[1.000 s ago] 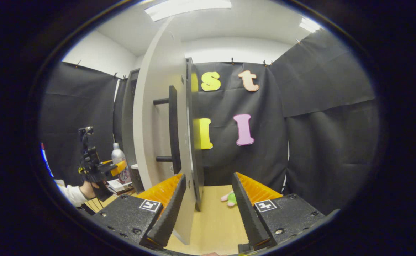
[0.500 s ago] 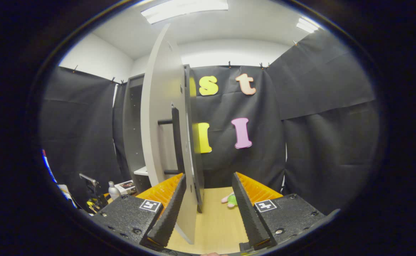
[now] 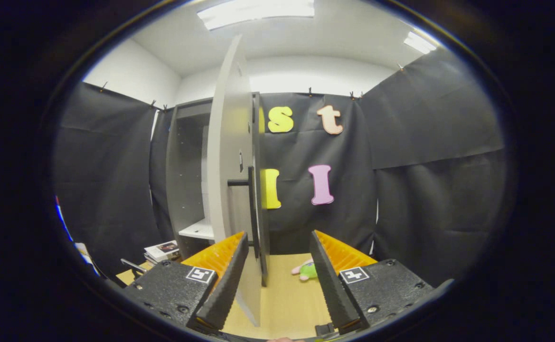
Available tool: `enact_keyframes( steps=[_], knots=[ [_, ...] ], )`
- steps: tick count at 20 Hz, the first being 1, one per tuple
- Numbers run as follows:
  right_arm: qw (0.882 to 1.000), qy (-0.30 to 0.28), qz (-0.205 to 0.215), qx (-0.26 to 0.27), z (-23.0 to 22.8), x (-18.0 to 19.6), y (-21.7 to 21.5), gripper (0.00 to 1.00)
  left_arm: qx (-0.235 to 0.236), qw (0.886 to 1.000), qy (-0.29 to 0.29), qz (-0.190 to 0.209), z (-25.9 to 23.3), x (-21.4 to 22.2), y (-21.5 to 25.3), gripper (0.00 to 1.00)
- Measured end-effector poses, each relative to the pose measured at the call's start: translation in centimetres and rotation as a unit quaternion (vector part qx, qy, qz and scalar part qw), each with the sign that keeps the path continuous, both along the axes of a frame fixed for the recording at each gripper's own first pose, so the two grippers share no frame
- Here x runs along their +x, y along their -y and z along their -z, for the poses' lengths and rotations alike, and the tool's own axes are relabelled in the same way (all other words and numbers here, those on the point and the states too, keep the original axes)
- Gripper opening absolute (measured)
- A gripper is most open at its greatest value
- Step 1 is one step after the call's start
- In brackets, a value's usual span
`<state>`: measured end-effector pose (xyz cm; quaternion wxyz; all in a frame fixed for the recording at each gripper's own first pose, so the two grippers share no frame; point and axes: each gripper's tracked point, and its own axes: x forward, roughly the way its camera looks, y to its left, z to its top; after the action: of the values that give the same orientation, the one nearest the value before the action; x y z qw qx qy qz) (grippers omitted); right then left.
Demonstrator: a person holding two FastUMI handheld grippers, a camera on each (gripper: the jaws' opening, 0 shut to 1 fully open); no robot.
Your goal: Open the cabinet door with the right hand, grasp the bottle in the cabinet with the left hand and place it on the coaster, then close the cabinet door with the right hand.
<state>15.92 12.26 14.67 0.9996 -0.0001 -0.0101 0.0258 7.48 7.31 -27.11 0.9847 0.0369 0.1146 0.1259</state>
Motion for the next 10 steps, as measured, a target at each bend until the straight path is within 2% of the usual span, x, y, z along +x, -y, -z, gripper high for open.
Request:
enact_keyframes(
  steps=[2,6,10],
  knots=[
    [1.000,-0.004,-0.005,-0.001,0.0,0.0,-0.5,0.81,-0.010,1.000,-0.008,-0.011,1.0,-0.5,-0.8,0.76],
    [1.000,-0.005,-0.009,-0.002,0.0,-0.1,-0.9,0.82,0.003,1.000,0.009,-0.023,0.9,-0.5,-1.9,0.76],
    [1.000,-0.004,-0.012,0.005,-0.1,0.0,-1.3,0.81,0.024,0.999,0.022,-0.013,0.9,-0.9,-1.4,0.76]
  ],
)
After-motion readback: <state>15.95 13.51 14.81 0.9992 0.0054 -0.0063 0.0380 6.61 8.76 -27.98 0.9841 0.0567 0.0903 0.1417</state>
